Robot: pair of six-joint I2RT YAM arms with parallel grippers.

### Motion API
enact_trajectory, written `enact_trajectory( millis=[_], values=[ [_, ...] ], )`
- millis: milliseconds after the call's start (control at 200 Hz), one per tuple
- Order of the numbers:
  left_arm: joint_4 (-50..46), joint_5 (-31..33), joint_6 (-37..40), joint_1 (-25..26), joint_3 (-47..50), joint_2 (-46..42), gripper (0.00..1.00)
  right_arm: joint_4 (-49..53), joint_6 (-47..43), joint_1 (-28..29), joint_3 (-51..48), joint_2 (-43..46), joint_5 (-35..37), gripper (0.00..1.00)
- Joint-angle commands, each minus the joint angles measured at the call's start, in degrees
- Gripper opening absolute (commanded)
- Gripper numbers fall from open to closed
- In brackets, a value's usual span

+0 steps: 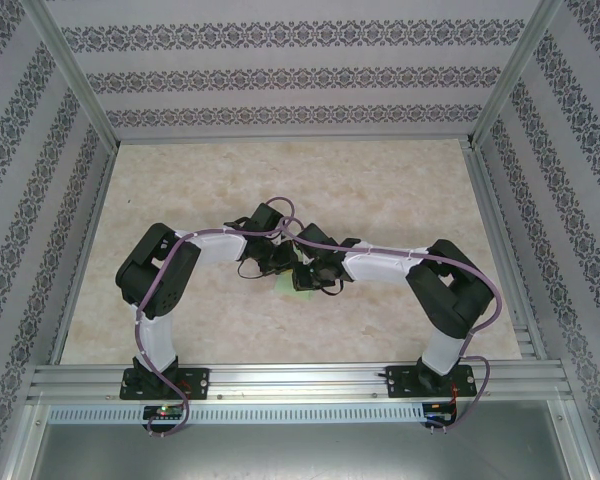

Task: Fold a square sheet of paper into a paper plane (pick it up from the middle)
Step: Fold the paper at the center of the table.

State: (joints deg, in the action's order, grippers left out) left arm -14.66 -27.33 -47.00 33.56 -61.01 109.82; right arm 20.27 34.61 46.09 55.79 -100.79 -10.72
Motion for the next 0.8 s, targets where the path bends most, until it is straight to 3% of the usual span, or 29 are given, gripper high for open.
enact_trajectory(
  millis=[0,255,794],
  values=[
    [-6.70,6.57,-0.72,1.27,3.53,4.61,0.10,0.46,-1.39,-0.18,0.31,-1.07,-2.14,0.11],
    [-6.53,6.33,-0.72,1.25,3.70,4.60,0.07,-3.03,0.14,-0.03,-0.42,-0.21,-4.08,0.10],
    [-6.81,7.12,-0.90,1.17,3.90,4.50,0.06,0.63,-1.34,-0.20,-3.28,-0.63,-2.30,0.08]
  ],
)
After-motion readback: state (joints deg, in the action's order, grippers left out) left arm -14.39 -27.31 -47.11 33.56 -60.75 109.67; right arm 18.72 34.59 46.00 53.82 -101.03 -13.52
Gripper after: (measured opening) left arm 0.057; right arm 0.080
